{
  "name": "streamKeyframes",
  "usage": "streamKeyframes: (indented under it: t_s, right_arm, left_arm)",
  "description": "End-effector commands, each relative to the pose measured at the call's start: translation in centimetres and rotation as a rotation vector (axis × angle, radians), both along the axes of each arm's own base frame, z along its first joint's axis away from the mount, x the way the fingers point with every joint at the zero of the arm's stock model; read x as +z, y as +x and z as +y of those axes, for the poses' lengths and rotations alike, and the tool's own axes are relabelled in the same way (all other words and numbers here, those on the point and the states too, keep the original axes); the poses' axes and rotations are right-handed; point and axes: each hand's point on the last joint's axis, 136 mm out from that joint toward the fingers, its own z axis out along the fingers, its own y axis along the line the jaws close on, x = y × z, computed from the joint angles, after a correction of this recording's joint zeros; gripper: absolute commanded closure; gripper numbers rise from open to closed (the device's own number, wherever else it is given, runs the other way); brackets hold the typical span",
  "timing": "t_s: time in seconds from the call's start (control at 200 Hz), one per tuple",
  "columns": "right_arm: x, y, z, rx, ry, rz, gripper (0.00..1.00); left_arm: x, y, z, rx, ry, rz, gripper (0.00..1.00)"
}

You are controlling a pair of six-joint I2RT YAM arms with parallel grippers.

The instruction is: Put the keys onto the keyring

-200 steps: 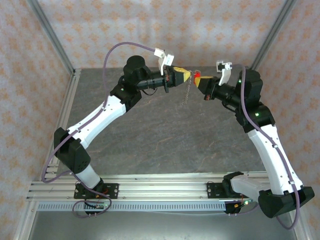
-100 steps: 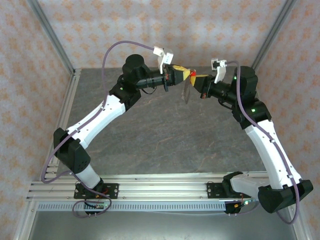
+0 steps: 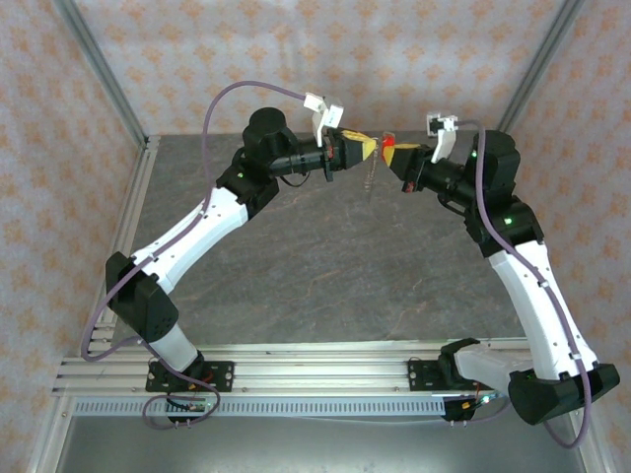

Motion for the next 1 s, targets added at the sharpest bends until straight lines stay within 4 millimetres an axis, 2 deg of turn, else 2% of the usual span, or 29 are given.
streamKeyframes:
  t_s: [0.0,0.14,0.175,0.26,0.32,0.48,0.51,0.535,0.611,0.636,0.696,0.836,0.996]
  right_arm:
    - [2.4,0.0,-0.5,-0.014,0.023,-0.055,1.00]
    - [1.7,0.5,-0.5,-0.023,0.030,-0.024,1.00]
    - [1.5,0.7,-0.4,-0.023,0.030,-0.015,1.00]
    - [0.7,0.9,-0.2,-0.017,0.036,0.017,1.00]
    - [0.0,1.1,-0.1,-0.015,0.036,0.042,1.00]
    - [-3.3,1.7,-0.2,-0.033,0.014,0.120,1.00]
    - [-4.0,1.9,-0.2,-0.039,0.009,0.134,1.00]
    - [-4.5,2.1,-0.2,-0.043,0.005,0.144,1.00]
    - [-6.0,2.7,-0.1,-0.046,-0.008,0.178,1.00]
    - [-6.1,2.8,-0.1,-0.045,-0.009,0.181,1.00]
    - [-7.9,3.9,0.3,-0.040,-0.018,0.228,1.00]
    - [-10.0,5.7,1.6,-0.008,-0.011,0.281,1.00]
    - [-11.9,8.2,4.7,0.049,-0.012,0.327,1.00]
  left_arm:
    - [2.4,-1.0,0.3,-0.027,-0.028,-0.066,1.00]
    - [2.0,-0.3,0.5,0.010,-0.017,-0.035,1.00]
    - [1.8,0.0,0.6,0.031,-0.014,-0.023,0.92]
    - [1.6,0.8,1.1,0.086,-0.023,-0.001,0.64]
    - [1.5,1.1,1.6,0.125,-0.030,0.009,0.50]
    - [1.5,1.8,3.8,0.242,-0.034,0.030,0.33]
    - [1.5,2.0,4.4,0.270,-0.036,0.033,0.28]
    - [1.5,2.1,4.9,0.295,-0.036,0.036,0.19]
    - [1.3,2.4,6.4,0.365,-0.035,0.050,0.15]
    - [1.2,2.6,7.0,0.390,-0.034,0.058,0.09]
    - [1.0,2.7,8.1,0.434,-0.034,0.070,0.06]
    - [0.2,2.6,10.2,0.505,-0.034,0.092,0.04]
    - [-1.1,2.4,11.6,0.551,-0.022,0.111,0.03]
